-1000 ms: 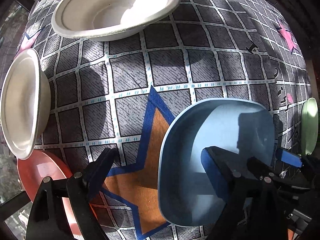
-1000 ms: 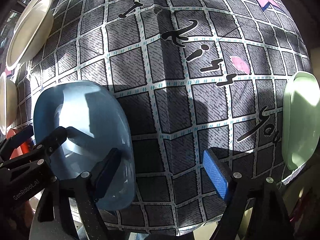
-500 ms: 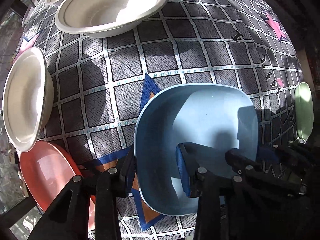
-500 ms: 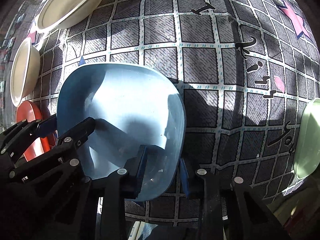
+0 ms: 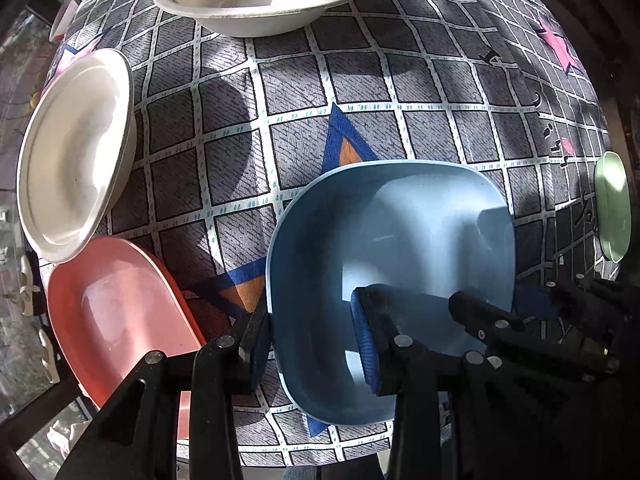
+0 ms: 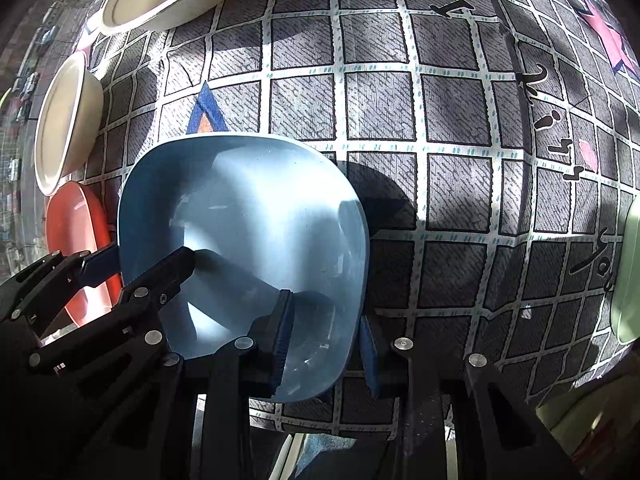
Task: Organize plates and bowls
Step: 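Lift the light-blue plate with both grippers and carry it onto the pink plate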
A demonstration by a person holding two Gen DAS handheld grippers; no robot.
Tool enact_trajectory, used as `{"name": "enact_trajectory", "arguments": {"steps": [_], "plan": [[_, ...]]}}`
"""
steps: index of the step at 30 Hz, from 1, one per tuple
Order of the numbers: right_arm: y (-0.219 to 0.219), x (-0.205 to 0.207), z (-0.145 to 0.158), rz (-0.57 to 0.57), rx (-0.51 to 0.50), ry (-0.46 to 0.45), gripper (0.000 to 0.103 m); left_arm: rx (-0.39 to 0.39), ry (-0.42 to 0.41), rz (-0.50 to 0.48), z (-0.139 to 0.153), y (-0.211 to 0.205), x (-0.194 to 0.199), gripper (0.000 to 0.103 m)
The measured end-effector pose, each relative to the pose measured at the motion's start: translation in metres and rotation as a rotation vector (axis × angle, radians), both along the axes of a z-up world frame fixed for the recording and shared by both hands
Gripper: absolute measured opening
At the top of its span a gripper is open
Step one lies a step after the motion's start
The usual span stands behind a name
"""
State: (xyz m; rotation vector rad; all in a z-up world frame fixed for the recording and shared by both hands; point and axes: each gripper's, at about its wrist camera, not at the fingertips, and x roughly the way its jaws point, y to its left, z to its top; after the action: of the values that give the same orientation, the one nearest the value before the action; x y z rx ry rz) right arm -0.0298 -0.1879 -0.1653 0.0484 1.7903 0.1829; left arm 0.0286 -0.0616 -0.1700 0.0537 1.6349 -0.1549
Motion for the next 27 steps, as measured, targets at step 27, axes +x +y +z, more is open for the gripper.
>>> {"name": "enact_trajectory", "arguments": {"steps": [27], "plan": [[0.027, 0.015, 0.082, 0.072, 0.078, -0.046, 0.034, 0.051, -0.085, 0.055, 0.071, 0.023, -0.006, 0.041]]}}
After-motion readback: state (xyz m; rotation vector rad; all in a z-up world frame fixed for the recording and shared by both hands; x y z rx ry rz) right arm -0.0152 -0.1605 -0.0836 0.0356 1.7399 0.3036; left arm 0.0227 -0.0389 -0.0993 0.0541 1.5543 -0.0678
